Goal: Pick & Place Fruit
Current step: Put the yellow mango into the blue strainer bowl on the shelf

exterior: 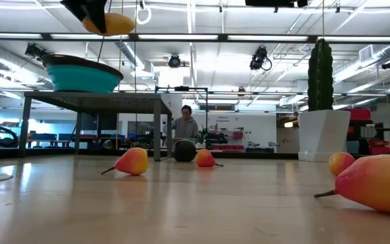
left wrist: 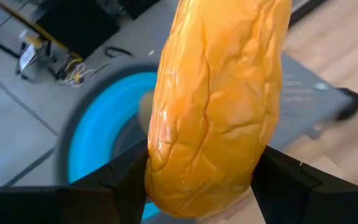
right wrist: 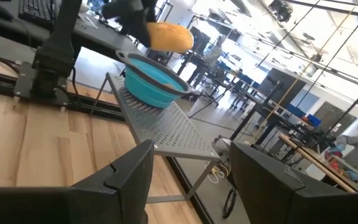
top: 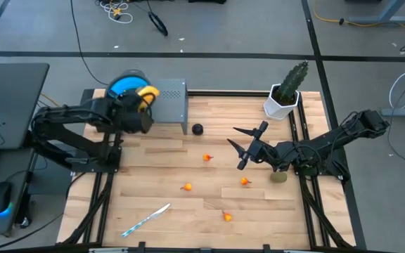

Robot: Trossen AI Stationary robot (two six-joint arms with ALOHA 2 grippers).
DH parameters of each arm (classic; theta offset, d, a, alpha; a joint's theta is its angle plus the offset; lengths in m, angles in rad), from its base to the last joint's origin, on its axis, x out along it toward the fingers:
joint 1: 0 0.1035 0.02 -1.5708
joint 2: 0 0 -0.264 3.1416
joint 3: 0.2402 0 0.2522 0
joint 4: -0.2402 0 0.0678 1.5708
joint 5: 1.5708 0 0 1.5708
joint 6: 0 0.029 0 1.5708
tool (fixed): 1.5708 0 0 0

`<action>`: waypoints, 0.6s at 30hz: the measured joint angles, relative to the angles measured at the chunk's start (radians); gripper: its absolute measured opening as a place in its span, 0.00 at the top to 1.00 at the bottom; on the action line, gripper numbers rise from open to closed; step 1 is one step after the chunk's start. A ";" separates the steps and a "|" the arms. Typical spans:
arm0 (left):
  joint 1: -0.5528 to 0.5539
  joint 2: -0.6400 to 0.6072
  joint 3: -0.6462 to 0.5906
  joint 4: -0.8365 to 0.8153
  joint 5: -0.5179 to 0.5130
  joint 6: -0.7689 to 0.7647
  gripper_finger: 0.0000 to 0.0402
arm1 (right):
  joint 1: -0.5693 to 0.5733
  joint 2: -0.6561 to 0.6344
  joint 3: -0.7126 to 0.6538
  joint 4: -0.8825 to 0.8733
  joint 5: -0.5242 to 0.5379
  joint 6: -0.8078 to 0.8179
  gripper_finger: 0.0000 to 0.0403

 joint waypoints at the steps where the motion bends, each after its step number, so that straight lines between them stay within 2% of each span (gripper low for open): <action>1: 0.024 -0.007 0.000 -0.002 0.002 0.002 0.39 | 0.000 0.000 0.000 0.000 0.000 0.000 0.45; 7: 0.143 -0.037 -0.003 -0.003 -0.001 0.016 0.39 | 0.000 0.000 0.000 0.000 0.000 0.000 0.45; 13: 0.246 -0.035 -0.105 0.005 -0.020 0.051 0.39 | 0.000 0.000 0.000 0.000 0.000 0.000 0.45; 18: 0.303 -0.044 -0.164 0.008 -0.074 0.088 0.39 | 0.000 0.000 0.000 -0.003 0.000 0.000 0.45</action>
